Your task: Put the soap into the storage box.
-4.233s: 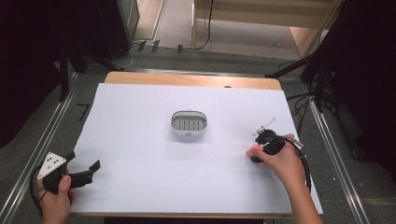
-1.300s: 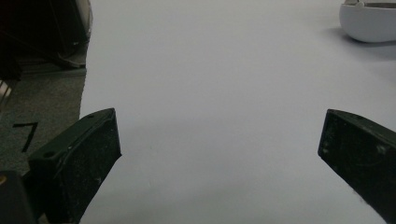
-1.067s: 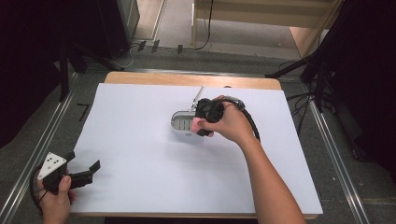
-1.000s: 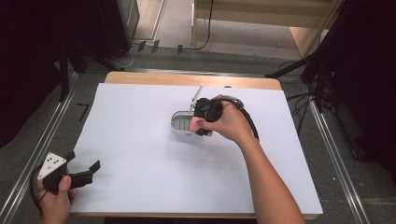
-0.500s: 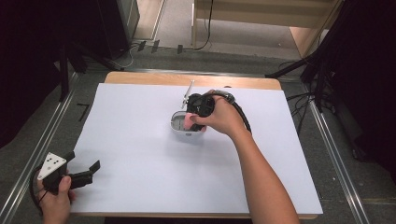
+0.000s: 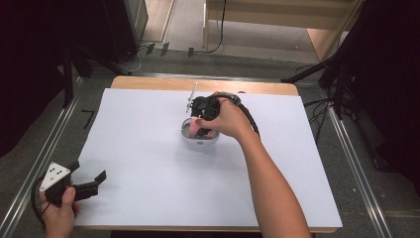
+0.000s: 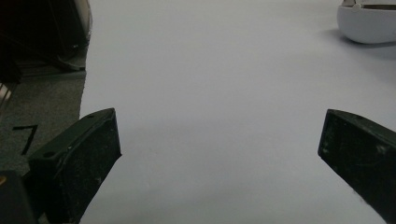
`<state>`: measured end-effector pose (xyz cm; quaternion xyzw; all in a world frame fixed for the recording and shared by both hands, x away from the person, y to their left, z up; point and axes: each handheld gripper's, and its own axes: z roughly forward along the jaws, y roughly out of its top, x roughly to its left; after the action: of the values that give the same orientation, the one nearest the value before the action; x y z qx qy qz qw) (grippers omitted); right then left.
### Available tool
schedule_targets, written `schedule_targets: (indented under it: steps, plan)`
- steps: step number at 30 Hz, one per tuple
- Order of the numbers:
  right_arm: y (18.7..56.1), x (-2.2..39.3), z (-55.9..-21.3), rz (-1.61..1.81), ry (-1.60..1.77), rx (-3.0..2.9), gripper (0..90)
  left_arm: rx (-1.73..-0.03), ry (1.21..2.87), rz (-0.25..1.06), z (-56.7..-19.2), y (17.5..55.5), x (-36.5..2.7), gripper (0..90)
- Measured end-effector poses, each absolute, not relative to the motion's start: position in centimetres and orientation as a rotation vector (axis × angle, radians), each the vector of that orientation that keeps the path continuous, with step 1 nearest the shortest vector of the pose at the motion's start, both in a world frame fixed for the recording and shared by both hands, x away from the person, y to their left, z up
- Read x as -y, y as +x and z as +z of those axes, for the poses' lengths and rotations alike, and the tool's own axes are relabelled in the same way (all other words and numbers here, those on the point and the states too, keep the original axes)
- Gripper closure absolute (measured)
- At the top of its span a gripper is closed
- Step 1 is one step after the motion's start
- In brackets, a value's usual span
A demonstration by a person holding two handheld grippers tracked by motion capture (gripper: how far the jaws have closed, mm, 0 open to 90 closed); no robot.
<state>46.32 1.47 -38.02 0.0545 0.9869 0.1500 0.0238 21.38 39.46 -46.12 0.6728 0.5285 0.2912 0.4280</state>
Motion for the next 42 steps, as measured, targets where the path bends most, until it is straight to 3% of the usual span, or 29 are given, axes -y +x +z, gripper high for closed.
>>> schedule_targets:
  steps: [31,42]
  plan:
    - [46.9,-1.8,-39.0,0.476,0.080,-3.066,38.6,-1.314,1.681,0.728,-46.1,21.4,-39.4,0.0]
    - [46.8,-0.9,-37.9,0.562,0.153,-3.038,39.8,-1.315,1.685,0.729,-46.1,21.4,-39.4,0.0]
